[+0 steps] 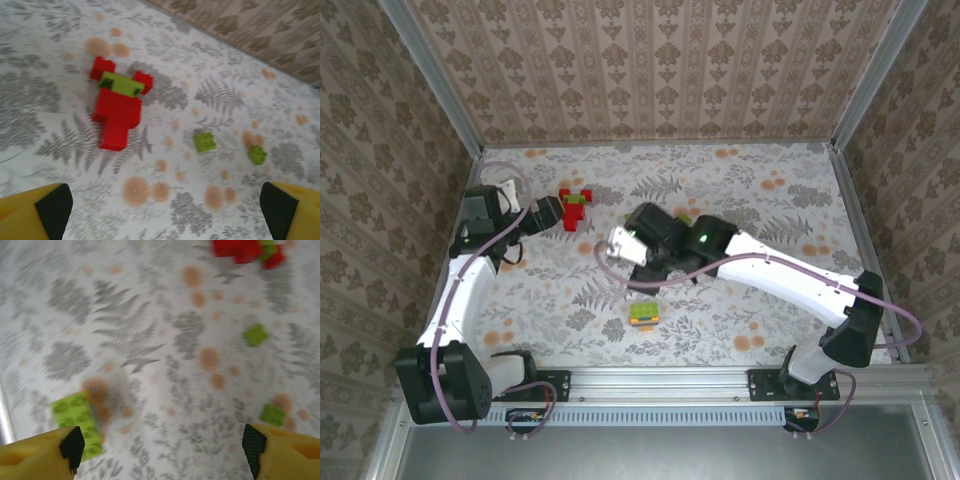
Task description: Assemble a carrot with lego
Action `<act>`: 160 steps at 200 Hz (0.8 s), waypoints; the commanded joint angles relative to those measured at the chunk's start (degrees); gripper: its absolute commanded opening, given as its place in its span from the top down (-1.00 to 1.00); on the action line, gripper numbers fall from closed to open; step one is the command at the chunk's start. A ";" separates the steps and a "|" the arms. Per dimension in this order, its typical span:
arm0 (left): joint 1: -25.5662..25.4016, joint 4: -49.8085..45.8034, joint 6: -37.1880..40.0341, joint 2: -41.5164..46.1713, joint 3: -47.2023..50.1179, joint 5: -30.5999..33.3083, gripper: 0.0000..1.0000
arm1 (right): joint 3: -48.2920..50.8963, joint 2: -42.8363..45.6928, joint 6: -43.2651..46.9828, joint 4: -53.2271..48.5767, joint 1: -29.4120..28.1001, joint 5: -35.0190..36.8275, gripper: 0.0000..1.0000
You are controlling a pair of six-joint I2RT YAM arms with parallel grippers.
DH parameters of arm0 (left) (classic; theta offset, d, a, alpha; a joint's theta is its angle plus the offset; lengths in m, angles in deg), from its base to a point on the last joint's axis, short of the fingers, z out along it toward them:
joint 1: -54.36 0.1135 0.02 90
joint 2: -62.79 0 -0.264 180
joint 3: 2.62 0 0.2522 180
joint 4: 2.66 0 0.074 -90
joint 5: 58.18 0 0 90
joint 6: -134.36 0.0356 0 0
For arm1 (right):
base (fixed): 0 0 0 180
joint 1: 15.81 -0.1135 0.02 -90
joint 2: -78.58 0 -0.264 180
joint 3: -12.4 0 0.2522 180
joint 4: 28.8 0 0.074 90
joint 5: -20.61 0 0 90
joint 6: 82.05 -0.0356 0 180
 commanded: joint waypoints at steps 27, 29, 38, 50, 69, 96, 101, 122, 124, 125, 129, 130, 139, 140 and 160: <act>-7.58 12.95 1.60 4.42 5.14 -2.20 -1.00 | -2.17 -4.71 -7.99 4.98 19.07 2.38 -0.71; -8.55 12.67 2.54 5.10 5.36 -0.95 -1.00 | -2.40 -5.13 -8.15 5.11 19.89 2.29 -0.70; -12.57 13.37 5.95 7.94 8.09 4.14 -1.00 | -3.03 -7.43 -8.89 6.03 23.28 1.39 -0.70; -18.51 23.03 10.26 13.67 16.27 8.49 -1.00 | -3.31 -10.33 -8.35 7.88 27.05 -2.15 -0.70; -23.92 28.91 12.85 19.60 24.18 12.82 -1.00 | -2.99 -14.96 -4.75 11.12 30.62 -8.20 -0.70; -25.97 37.90 12.48 22.24 32.79 10.75 -1.00 | -6.77 -23.68 -0.03 10.39 32.75 -10.93 -0.70; -26.48 38.88 12.71 22.46 33.73 10.61 -1.00 | -7.36 -25.11 0.44 10.15 33.06 -11.86 -0.70; -29.05 40.89 13.89 23.14 35.78 10.49 -1.00 | -8.10 -29.10 2.42 10.42 33.81 -14.61 -0.69; -29.25 40.82 13.98 23.25 35.78 10.50 -1.00 | -8.08 -29.38 2.58 10.43 33.86 -14.75 -0.69; -29.37 40.79 14.09 23.34 35.83 10.55 -1.00 | -8.10 -29.59 2.62 10.47 33.88 -14.83 -0.69; -29.81 40.65 14.37 23.60 35.84 10.67 -1.00 | -8.14 -30.13 2.89 10.50 33.97 -15.03 -0.69; -29.87 40.66 14.46 23.69 35.81 10.76 -1.00 | -8.18 -30.31 2.99 10.51 33.98 -15.06 -0.69; -30.65 40.17 14.84 24.24 35.77 11.20 -1.00 | -8.39 -31.74 3.19 10.44 34.13 -15.17 -0.67; -30.69 40.11 14.87 24.28 35.78 11.20 -1.00 | -8.44 -31.87 3.19 10.43 34.15 -15.18 -0.67; -31.16 39.93 15.26 24.43 35.61 11.41 -1.00 | -8.77 -34.32 3.19 10.47 34.46 -15.94 -0.63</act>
